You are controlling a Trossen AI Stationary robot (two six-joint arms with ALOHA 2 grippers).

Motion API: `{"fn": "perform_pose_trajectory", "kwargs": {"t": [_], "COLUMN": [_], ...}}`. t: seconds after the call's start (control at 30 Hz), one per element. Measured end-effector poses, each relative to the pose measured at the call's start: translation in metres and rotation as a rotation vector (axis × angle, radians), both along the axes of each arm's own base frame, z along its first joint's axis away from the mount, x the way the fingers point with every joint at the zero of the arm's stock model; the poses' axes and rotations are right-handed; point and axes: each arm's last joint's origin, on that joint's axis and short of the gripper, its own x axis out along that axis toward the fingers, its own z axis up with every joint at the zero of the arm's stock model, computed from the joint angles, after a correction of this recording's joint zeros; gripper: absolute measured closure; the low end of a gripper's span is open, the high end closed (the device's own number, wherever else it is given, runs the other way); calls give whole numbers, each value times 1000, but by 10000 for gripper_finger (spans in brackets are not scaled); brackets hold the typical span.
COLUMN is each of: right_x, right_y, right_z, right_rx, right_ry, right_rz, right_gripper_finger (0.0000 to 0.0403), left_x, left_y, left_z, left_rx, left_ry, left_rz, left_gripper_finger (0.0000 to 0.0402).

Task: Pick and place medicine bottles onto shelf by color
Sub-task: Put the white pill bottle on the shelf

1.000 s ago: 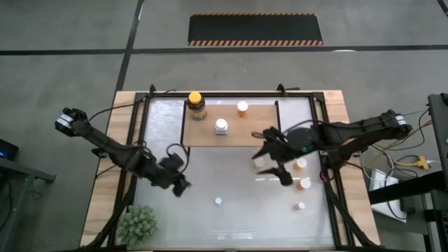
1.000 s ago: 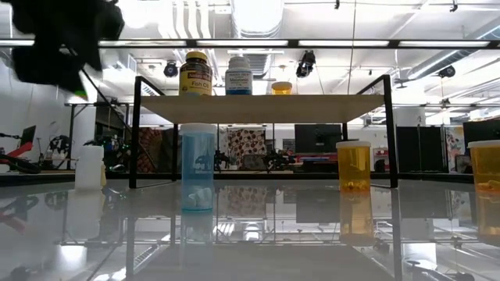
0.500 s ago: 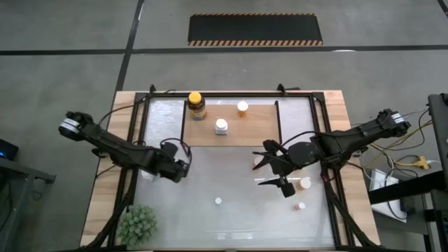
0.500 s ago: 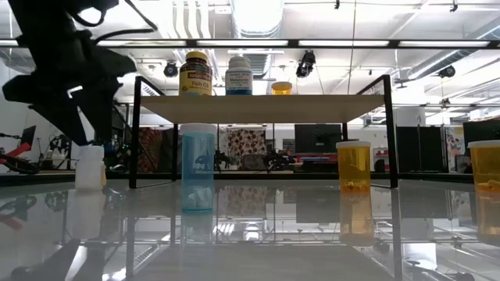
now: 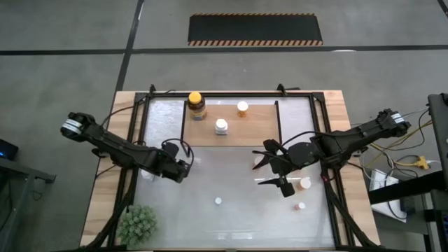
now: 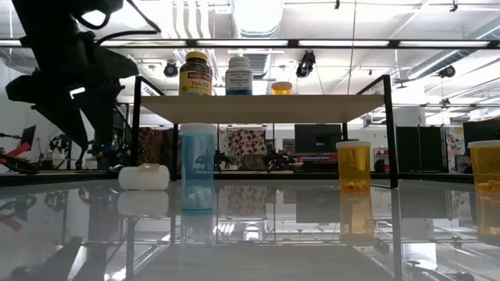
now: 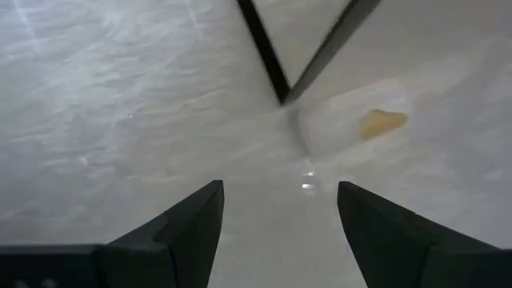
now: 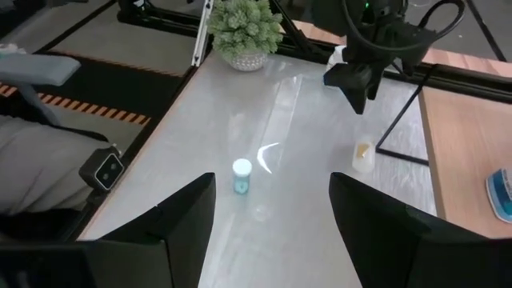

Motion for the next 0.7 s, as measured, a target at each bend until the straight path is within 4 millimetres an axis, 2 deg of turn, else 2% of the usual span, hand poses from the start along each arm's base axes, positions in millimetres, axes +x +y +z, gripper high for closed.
{"fn": "perform_pose_trajectory", "kwargs": {"t": [0.2,0.33,0.43,0.5,0.7], "right_x": [0,-1,-1,-1,-1], "right_y": [0,0,0,0,0], "right_z": [-3,-8,-11,-12,-13], "right_rx": [4,1,6,6,10], "right_ry": [11,32,43,45,50], "right_rz": [-5,-7,-13,-13,-16], "right_gripper_finger": [170,170,170,170,170], "left_x": [9,27,43,52,59], "left_y": [-4,-17,-30,-34,-27], "left_z": [-1,-4,-9,-16,-42], "left_rx": [-13,67,221,312,368], "left_ry": [-79,-122,-155,-139,18], "left_rz": [-59,-380,-676,-781,-819], "left_gripper_finger": [173,173,173,173,173]}}
